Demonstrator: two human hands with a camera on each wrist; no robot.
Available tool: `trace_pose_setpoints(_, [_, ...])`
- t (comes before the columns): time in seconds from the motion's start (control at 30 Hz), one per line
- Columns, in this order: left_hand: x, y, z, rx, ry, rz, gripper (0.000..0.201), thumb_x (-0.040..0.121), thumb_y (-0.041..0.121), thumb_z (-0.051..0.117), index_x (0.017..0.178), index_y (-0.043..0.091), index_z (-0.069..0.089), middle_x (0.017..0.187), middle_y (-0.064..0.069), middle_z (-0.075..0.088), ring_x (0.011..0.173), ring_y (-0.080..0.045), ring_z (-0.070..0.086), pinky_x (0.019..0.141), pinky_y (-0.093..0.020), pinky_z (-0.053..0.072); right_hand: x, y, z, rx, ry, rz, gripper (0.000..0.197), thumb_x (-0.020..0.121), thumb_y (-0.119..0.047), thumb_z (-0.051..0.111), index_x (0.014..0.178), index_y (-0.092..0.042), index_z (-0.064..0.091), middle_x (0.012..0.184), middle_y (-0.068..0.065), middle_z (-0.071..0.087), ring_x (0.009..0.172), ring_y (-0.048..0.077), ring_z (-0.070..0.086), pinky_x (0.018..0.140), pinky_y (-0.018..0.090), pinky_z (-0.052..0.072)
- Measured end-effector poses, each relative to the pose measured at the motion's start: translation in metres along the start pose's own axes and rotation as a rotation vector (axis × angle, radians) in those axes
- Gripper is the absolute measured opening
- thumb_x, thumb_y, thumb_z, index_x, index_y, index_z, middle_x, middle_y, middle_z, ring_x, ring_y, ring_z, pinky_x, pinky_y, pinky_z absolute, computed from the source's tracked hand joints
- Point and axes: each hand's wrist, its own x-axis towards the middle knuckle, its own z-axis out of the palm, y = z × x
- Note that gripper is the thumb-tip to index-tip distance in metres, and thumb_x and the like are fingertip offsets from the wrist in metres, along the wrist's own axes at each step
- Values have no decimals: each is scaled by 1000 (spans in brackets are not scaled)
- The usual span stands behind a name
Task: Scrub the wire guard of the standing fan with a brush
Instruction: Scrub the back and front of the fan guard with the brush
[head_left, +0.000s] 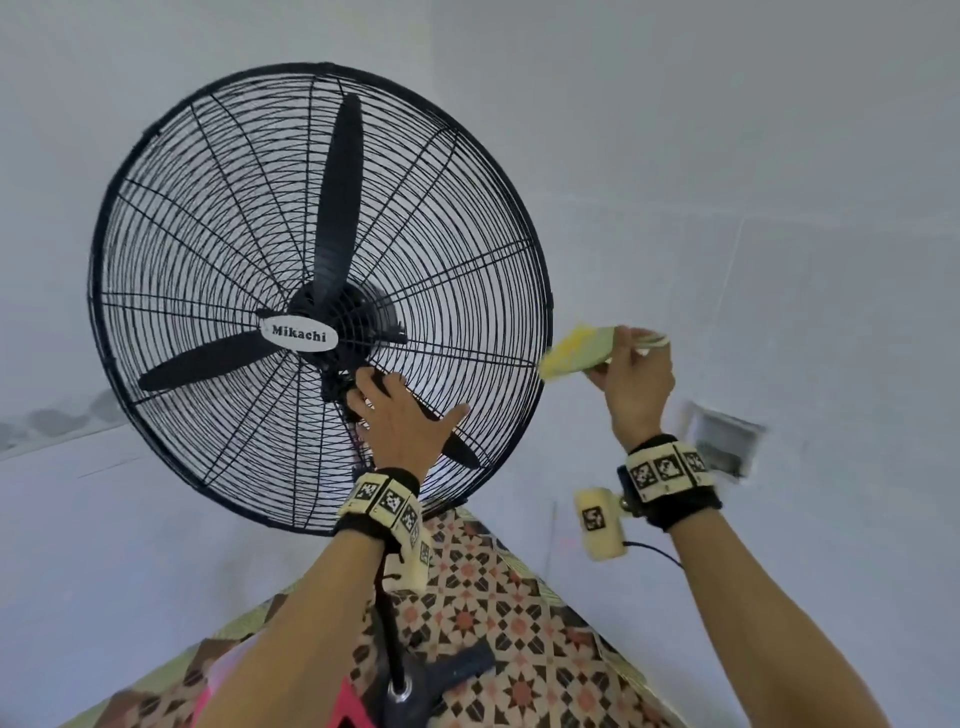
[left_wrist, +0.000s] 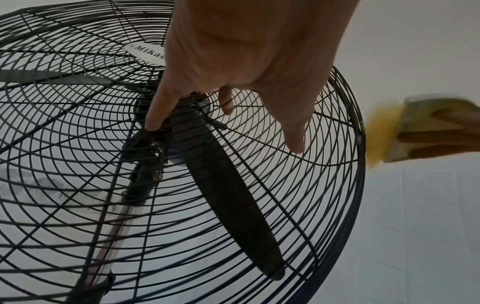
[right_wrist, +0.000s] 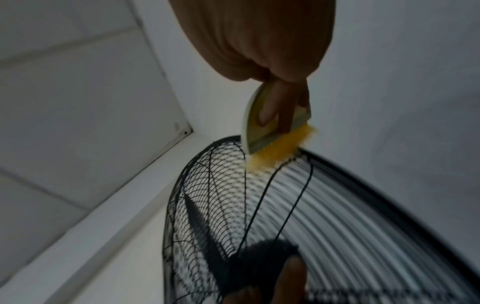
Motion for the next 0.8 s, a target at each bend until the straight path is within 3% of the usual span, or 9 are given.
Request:
trace_pose_setpoints(0.03, [0,0,0,0,1,6,109,70,78,76,139,1,42,160,-24,18,144,-50,20,102,-69,45,-7,4,7,166,0,137,30,106,-25,56,115,3,56,113,20,67,101,29,72,68,37,65])
trace_pose_setpoints(0.1, [1,0,-1,7,2,11,109,71,77,77,139,0,42,159,-25,19,143,-51,21,103,-69,44,-21,5,20,317,28,244,29,107,-22,52,121,4,53,123,25,62,108,33,69,68,33,63])
trace_pose_setpoints(0.27, [3,-1,-2,11,13,21,105,72,75,77,135,-1,43,159,-26,20,143,-51,22,106,-69,41,-74,-9,45,299,-78,203,30,108,-24,48,124,1,51,121,14,62,107,24,69,70,31,63])
trace_pose_setpoints(0.47, [2,-6,2,15,27,43,106,70,80,74,134,1,44,158,-26,22,140,-50,25,98,-71,47,-64,-3,30,556,238,351,18,108,-21,47,118,-5,48,127,21,58,109,33,68,68,32,63])
trace_pose_setpoints(0.53, [2,-5,0,28,22,36,107,71,80,74,135,0,44,158,-26,21,141,-50,25,103,-68,44,-75,-4,35,501,185,355,15,109,-21,47,117,-9,46,131,20,56,111,31,66,65,28,62])
trace_pose_setpoints(0.67, [5,-5,-1,46,28,42,106,69,77,78,133,0,43,158,-27,23,140,-50,26,104,-67,44,-106,-7,45,417,-100,268,25,109,-24,47,125,-5,50,121,6,61,106,15,66,73,33,62])
trace_pose_setpoints(0.73, [4,-6,0,48,27,51,106,68,79,76,132,1,44,157,-26,24,139,-50,27,101,-67,46,-103,-6,40,449,-32,250,23,108,-24,47,122,-6,51,119,5,62,106,15,67,74,34,62])
trace_pose_setpoints(0.8, [1,-7,0,50,38,61,106,69,82,74,132,1,46,157,-27,25,139,-50,28,102,-66,44,-89,-5,34,533,146,273,18,109,-23,47,119,-9,48,124,11,61,106,21,68,70,31,62])
